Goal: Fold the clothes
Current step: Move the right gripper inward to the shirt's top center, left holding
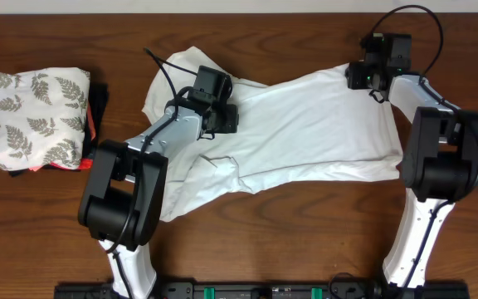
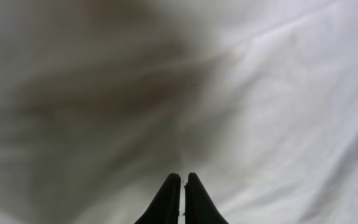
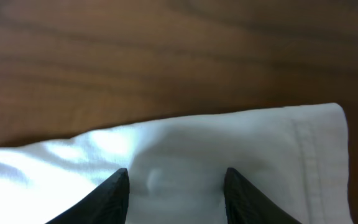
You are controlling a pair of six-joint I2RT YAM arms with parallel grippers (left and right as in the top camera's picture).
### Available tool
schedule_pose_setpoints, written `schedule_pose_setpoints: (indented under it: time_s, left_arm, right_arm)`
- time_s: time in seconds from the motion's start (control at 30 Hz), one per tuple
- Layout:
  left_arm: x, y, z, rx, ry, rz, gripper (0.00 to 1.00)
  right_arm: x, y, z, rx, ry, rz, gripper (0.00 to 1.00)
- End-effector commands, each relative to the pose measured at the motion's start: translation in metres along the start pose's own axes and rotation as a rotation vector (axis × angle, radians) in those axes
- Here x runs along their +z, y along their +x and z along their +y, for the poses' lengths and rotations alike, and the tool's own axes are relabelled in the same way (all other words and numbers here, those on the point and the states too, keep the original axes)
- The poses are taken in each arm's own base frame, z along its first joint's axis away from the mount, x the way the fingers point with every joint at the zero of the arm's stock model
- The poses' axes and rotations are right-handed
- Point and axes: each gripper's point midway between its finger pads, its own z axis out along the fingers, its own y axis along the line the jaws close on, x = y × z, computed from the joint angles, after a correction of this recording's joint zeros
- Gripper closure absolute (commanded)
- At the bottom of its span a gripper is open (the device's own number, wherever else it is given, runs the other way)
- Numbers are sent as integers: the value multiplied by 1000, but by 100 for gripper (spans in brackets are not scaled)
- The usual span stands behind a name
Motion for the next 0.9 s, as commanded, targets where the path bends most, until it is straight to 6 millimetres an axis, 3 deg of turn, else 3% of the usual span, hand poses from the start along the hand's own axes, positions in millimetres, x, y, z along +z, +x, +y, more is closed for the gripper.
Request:
schedule_pose_setpoints:
  time_s: [0.0, 0.13, 0.2, 0.3, 0.43, 0.47, 0.6, 0.7, 0.87]
  left_arm:
    - [3, 8, 2, 6, -5, 27, 93]
    - [4, 3, 0, 11, 1, 4, 93]
    - [3, -8, -2, 19, 12, -36, 93]
    - [-8, -32, -10, 35, 34, -123, 93]
    - [-37, -74, -10, 49, 0, -260, 94]
    - [-49, -88, -4, 44, -47, -315, 94]
    - [-75, -122, 10, 74, -130, -458, 94]
    - [-77, -130, 20, 65, -141, -487, 94]
    - [-58, -127, 41, 39, -141, -455, 94]
  right_arm:
    - [36, 83, -29, 102, 87, 194, 50]
    - [34, 83, -29, 103, 88, 200, 46]
    - [29, 82, -27, 108, 76, 206, 44]
    - [11, 64, -18, 85, 30, 185, 41]
    - [-34, 14, -10, 54, 27, 83, 39]
    - [-55, -6, -7, 46, 28, 36, 39]
    - [-106, -42, 18, 7, -24, -49, 40]
    - [-127, -37, 57, -33, -148, -14, 42]
    - [-124, 13, 108, -100, -241, 183, 43]
